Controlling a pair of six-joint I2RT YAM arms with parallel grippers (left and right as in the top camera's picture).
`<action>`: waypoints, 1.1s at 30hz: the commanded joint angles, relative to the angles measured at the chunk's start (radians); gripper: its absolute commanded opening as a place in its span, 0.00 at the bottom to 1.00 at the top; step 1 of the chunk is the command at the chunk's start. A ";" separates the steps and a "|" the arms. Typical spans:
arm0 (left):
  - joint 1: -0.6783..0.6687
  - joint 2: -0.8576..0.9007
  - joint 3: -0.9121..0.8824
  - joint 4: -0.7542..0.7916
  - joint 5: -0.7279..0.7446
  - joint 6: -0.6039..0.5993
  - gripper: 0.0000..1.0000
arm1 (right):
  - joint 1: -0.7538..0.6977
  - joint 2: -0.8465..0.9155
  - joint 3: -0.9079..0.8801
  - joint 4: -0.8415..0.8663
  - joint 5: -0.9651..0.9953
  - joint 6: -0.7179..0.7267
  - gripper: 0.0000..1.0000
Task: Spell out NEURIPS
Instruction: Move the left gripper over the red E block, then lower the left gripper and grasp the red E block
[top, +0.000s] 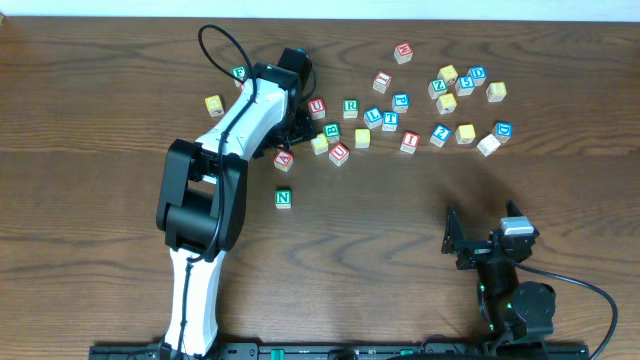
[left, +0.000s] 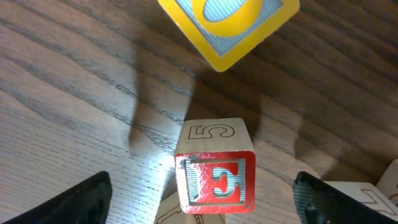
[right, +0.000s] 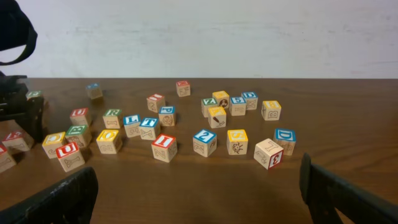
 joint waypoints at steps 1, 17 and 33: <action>0.002 0.013 -0.011 0.003 -0.020 0.005 0.85 | 0.005 -0.005 -0.001 -0.005 -0.002 0.009 0.99; 0.001 0.014 -0.011 0.016 -0.024 0.006 0.39 | 0.005 -0.005 -0.001 -0.005 -0.002 0.009 0.99; 0.001 0.014 -0.011 0.028 -0.023 0.051 0.30 | 0.005 -0.005 -0.001 -0.005 -0.002 0.009 0.99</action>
